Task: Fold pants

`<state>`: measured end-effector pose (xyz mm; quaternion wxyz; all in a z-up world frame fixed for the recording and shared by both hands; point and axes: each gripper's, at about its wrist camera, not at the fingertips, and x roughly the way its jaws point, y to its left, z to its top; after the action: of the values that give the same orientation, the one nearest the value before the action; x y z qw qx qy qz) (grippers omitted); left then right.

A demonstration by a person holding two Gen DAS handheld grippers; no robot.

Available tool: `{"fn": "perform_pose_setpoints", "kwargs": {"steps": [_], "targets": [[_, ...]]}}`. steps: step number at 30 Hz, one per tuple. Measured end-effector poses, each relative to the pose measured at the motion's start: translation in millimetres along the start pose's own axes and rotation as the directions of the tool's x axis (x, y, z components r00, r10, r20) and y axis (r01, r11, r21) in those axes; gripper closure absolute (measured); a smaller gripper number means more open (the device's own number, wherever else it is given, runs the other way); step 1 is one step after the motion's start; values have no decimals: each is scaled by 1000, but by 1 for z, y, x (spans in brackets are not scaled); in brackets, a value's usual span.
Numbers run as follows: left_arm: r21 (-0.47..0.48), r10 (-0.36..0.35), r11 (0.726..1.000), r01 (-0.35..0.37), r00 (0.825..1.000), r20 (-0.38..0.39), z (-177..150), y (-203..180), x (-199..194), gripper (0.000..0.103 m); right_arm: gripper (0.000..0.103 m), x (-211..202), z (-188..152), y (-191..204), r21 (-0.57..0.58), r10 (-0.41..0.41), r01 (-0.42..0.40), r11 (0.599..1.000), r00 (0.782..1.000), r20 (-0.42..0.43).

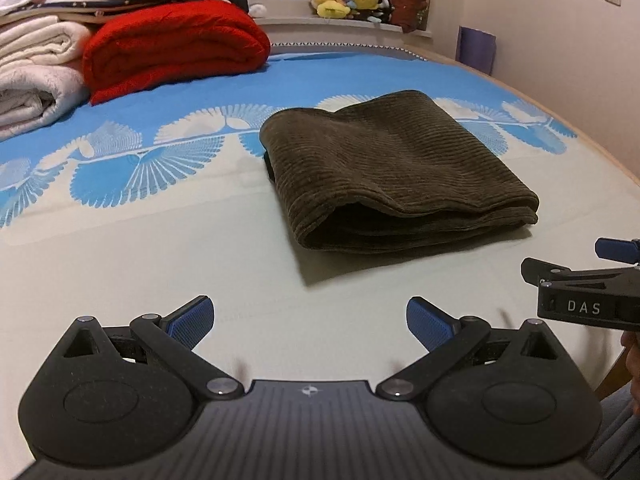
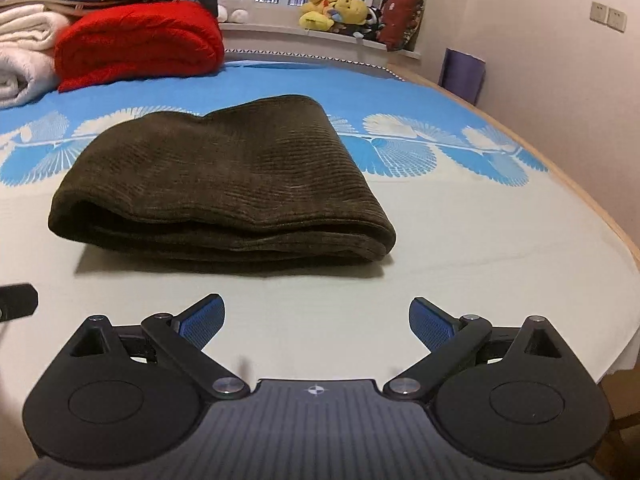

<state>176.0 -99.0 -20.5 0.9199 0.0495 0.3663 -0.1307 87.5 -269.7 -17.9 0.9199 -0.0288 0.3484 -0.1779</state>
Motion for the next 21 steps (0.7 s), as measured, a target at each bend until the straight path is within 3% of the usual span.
{"fn": "perform_pose_setpoints", "kwargs": {"steps": [21], "targets": [[-17, -8, 1000, 7, 999, -39, -2, -3, 11, 0, 5, -2, -3, -2, -32, 19, -19, 999, 1000, -3]]}}
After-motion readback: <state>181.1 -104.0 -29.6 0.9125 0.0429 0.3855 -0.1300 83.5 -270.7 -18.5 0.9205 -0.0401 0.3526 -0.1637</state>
